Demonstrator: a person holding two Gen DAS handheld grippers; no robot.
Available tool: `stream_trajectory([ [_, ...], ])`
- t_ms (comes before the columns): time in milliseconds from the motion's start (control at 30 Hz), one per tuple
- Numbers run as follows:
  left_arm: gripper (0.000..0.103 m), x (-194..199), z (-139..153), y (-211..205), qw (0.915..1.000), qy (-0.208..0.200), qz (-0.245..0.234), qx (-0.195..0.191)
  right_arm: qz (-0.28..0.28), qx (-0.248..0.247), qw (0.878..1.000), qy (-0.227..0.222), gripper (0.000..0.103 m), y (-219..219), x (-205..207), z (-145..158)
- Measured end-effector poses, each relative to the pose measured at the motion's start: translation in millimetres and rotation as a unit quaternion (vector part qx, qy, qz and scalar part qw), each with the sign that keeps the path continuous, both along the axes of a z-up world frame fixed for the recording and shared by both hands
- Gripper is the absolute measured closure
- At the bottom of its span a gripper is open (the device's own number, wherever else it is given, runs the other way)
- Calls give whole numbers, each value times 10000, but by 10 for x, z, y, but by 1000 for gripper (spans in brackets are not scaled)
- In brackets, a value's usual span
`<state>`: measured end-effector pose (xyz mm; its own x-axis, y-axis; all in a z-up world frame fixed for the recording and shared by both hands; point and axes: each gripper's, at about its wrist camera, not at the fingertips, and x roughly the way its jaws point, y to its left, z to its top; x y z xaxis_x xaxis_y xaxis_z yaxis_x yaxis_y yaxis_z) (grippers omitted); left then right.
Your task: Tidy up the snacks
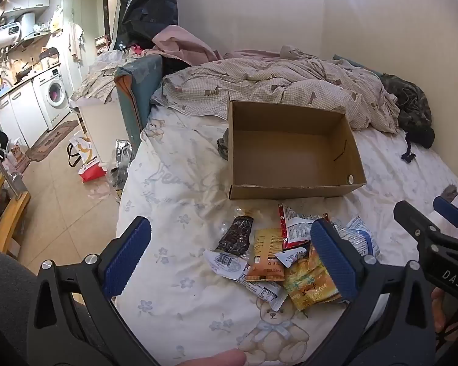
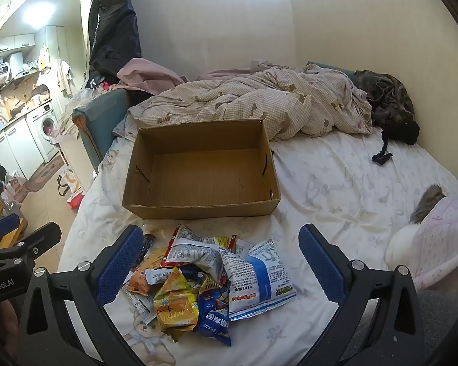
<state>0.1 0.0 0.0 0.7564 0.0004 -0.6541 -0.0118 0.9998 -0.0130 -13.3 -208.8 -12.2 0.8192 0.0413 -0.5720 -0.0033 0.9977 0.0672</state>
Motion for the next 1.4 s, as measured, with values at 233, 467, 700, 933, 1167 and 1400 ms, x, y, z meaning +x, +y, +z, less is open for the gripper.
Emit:
stream_trajectory([
  [233, 0, -2, 0, 0, 10000, -20, -5, -26, 5, 3, 10000, -7, 0, 2, -4, -2],
  [467, 0, 0, -1, -1, 10000, -13, -11, -46, -4, -1, 10000, -4, 0, -9, -2, 0],
  [700, 0, 0, -1, 1, 10000, -15, -7, -53, -8, -17, 10000, -7, 0, 2, -5, 1],
  [933, 0, 0, -1, 1, 10000, -18, -8, -60, -8, -18, 10000, -3, 0, 3, -8, -5],
  [1167, 0, 0, -1, 0, 10000, -20, -9, -66, -9, -17, 10000, -1, 0, 3, -7, -9],
  [1400, 0, -1, -1, 1, 10000, -21, -8, -67, -5, -24, 10000, 15, 0, 2, -5, -13],
])
